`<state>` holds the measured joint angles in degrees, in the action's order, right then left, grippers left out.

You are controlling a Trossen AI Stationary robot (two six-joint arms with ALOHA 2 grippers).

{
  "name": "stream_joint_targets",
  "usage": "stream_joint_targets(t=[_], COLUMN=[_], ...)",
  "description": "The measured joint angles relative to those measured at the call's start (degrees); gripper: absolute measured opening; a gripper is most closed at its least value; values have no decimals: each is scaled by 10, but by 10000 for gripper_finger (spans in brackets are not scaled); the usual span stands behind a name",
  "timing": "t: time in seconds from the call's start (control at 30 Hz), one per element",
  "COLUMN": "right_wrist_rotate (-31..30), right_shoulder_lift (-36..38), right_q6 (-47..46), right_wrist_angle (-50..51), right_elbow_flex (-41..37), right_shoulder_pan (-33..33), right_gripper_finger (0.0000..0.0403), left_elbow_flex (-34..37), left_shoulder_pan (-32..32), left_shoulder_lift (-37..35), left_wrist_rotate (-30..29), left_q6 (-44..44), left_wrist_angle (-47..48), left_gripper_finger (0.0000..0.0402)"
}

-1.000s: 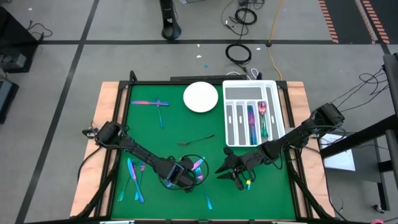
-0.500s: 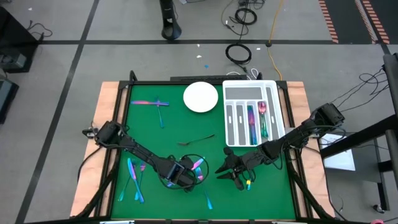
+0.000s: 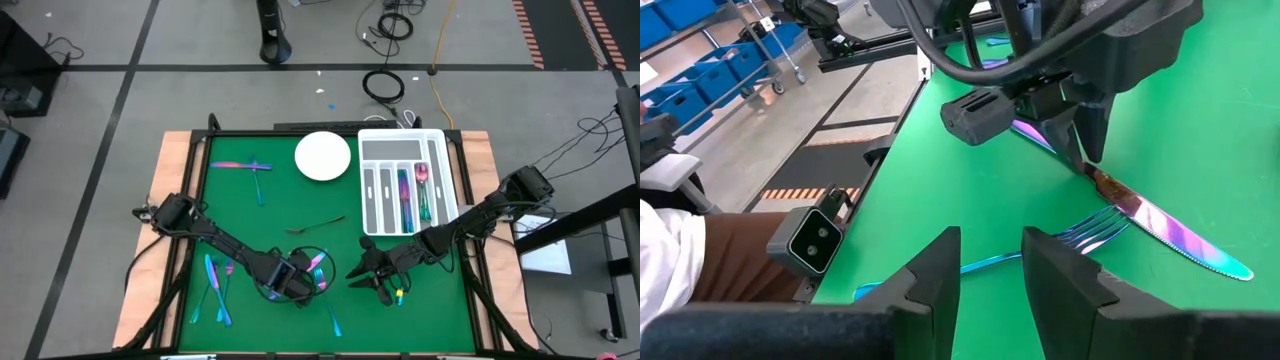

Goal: Sort silverware
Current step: Put the iridescent knife into the white silverware tray

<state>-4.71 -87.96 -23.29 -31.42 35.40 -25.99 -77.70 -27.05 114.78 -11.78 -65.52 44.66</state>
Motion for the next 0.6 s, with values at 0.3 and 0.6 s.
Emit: stream_joint_targets(t=[0.3,0.6], right_wrist_rotate=[0,0], right_shoulder_lift=[0,0], right_q6=[0,0], right_wrist_angle=[0,0], right_elbow_flex=[0,0], right_shoulder_pan=[0,0], right_gripper_finger=[100,100], left_elbow_flex=[-1,12], left_shoulder_pan=[0,0], left_shoulder_lift=[-1,2], left_wrist_rotate=[9,10], left_q6=[0,0], left_wrist_angle=[-2,-11], left_gripper_finger=[81,81])
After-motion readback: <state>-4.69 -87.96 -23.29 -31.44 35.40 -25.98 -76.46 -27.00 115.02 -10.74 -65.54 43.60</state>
